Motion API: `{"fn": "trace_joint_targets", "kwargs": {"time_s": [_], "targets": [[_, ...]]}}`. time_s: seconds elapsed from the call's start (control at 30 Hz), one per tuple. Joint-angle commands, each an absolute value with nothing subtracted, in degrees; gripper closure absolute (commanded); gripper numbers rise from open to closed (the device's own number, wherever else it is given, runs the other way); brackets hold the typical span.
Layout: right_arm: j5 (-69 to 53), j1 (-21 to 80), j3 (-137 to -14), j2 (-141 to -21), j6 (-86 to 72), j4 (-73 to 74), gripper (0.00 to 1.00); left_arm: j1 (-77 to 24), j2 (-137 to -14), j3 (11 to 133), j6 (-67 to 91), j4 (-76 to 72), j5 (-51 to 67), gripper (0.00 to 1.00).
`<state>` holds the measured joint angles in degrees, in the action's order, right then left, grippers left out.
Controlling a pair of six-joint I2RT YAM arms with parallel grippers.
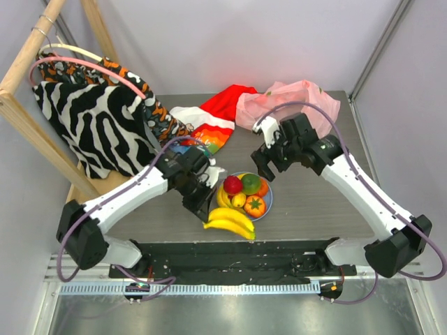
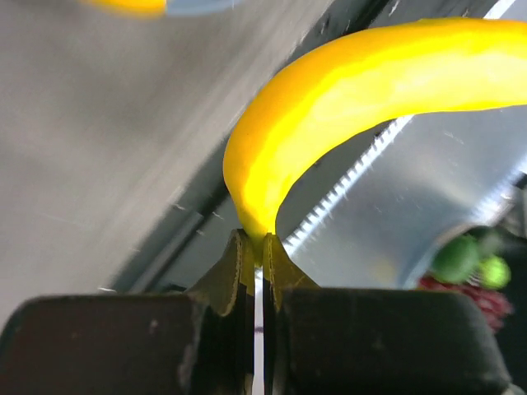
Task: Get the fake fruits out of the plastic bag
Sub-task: Pick up the fake fruit from the center of the board, then place the fake fruit on the plate.
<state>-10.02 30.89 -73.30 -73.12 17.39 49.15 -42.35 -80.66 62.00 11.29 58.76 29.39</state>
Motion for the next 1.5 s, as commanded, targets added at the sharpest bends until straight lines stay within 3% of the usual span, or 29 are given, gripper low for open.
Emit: {"fn": "trace_joint_targets", "kwargs": {"time_s": [0.0, 0.1, 0.33, 0.5, 0.7, 0.9, 1.03, 1.47], "targets": [[-8.3, 28.0, -82.8, -76.0, 14.5, 49.6, 0.06, -42.2, -74.7, 69.7, 0.2, 62.8, 22.2, 1.00], [-8.2, 23.7, -87.8, -78.0, 11.8, 51.6, 0.07, -42.4, -71.4, 71.5, -6.1, 58.9, 19.5, 1.00], [-38.5, 17.3, -103.7, -84.7, 13.5, 62.5, 0.21, -43.6, -75.5, 84.6, -36.0, 61.7, 18.1, 1.00], [-52.1, 17.2, -95.9, -82.5, 13.3, 64.6, 0.21, -43.6, -73.6, 79.7, -55.2, 51.1, 15.8, 1.00], [-62.9, 17.2, -86.1, -80.1, 4.7, 59.8, 0.23, -43.6, -78.1, 81.7, -62.7, 48.2, 17.4, 1.00], [-63.8, 17.8, -82.4, -80.7, -1.3, 54.2, 0.26, -43.6, -82.3, 87.1, -64.8, 48.8, 18.6, 1.00], [-56.3, 19.4, -82.1, -80.9, -3.2, 53.4, 0.25, -44.2, -83.5, 89.0, -65.0, 49.0, 17.9, 1.00], [-47.6, 22.3, -81.1, -83.6, -8.8, 50.3, 0.25, -48.4, -85.5, 91.9, -65.7, 49.9, 17.3, 1.00]]}}
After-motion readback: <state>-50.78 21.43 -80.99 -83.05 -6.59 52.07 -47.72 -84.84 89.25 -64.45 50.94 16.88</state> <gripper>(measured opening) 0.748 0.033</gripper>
